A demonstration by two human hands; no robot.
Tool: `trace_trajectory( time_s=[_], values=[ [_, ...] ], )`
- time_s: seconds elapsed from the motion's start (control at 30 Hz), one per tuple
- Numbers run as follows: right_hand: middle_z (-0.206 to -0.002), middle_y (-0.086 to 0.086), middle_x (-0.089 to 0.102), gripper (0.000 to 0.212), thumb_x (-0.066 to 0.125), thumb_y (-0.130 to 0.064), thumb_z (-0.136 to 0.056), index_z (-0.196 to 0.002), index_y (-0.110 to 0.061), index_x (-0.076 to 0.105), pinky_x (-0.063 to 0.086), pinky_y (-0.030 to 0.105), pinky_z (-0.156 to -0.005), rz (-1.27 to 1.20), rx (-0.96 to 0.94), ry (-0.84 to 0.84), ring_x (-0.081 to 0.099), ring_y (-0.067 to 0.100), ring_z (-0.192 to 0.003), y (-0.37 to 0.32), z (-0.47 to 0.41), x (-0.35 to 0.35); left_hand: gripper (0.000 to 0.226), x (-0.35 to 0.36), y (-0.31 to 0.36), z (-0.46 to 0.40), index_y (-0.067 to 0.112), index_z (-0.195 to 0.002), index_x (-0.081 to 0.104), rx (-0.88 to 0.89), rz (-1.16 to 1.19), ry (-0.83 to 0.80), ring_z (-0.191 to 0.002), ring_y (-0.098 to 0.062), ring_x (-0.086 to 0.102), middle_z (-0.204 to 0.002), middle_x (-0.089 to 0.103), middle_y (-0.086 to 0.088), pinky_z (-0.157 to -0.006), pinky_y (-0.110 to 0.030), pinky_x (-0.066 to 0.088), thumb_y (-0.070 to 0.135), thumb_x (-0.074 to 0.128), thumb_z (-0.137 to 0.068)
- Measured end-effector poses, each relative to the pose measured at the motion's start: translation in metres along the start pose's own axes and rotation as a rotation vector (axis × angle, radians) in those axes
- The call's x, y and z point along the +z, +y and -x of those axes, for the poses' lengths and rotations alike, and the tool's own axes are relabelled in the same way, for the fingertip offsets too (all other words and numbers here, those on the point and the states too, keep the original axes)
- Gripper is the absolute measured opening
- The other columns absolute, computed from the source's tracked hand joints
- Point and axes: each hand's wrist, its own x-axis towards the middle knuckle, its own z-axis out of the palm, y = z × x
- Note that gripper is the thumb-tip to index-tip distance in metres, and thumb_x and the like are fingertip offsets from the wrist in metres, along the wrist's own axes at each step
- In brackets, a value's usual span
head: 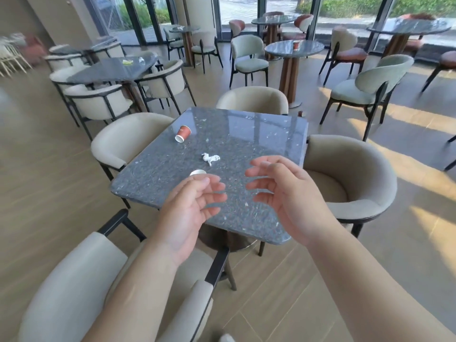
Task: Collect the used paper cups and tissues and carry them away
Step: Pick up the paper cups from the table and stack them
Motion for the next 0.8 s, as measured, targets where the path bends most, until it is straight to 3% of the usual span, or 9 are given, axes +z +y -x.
trace_trajectory(
  time_s=[0.2,0.47,0.6,0.67,0.8],
  values=[
    [-0.091,-0.001,0.073,0.014,0.063,-0.036,-0.079,-0.086,-0.027,0.072,0.049,0.031,-0.069,0.030,0.041,-0.064,0.066,0.015,-0.079,0.019,-0.050,0.006,0.024,-0.022,-0.005,-0.047,0.020,-0.093,0.071,0.002,0.031,0.070,-0.080,-0.012,0.072,-0.092,0.076,-0.002,-0.075,-0.031,0.048,0.031,0.057,-0.078],
    [-0.092,0.002,0.073,0.016,0.064,-0.037,-0.076,-0.086,-0.027,0.072,0.047,0.032,-0.069,0.096,0.166,-0.074,0.066,0.017,-0.078,0.055,-0.166,0.034,0.021,-0.073,-0.019,-0.153,0.035,-0.073,0.077,0.023,-0.079,0.203,-0.079,-0.006,0.070,-0.087,0.076,0.007,-0.074,-0.026,0.049,0.031,0.057,-0.078],
    [-0.089,0.003,0.072,0.015,0.064,-0.035,-0.074,-0.082,-0.026,0.073,0.048,0.031,-0.067,0.136,0.226,-0.053,0.066,0.017,-0.076,0.077,-0.231,0.054,0.011,-0.103,-0.040,-0.218,0.024,-0.087,0.069,0.012,-0.115,0.253,-0.078,-0.004,0.068,-0.086,0.074,0.007,-0.064,-0.012,0.050,0.018,0.064,-0.095],
    [-0.089,0.003,0.073,0.016,0.065,-0.037,-0.070,-0.081,-0.027,0.073,0.048,0.031,-0.067,0.148,0.242,-0.064,0.066,0.017,-0.075,0.090,-0.256,0.062,0.018,-0.122,-0.051,-0.244,0.022,-0.091,0.067,-0.030,-0.110,0.305,-0.077,-0.004,0.068,-0.090,0.073,0.002,-0.067,-0.017,0.051,0.010,0.057,-0.101],
    [-0.089,0.003,0.073,0.014,0.065,-0.035,-0.074,-0.081,-0.026,0.072,0.049,0.029,-0.065,0.171,0.296,-0.061,0.066,0.015,-0.074,0.115,-0.288,0.073,0.020,-0.152,-0.070,-0.279,0.024,-0.091,0.066,-0.092,-0.073,0.371,-0.074,-0.003,0.070,-0.082,0.075,0.011,-0.078,-0.030,0.049,0.012,0.055,-0.102]
  ],
)
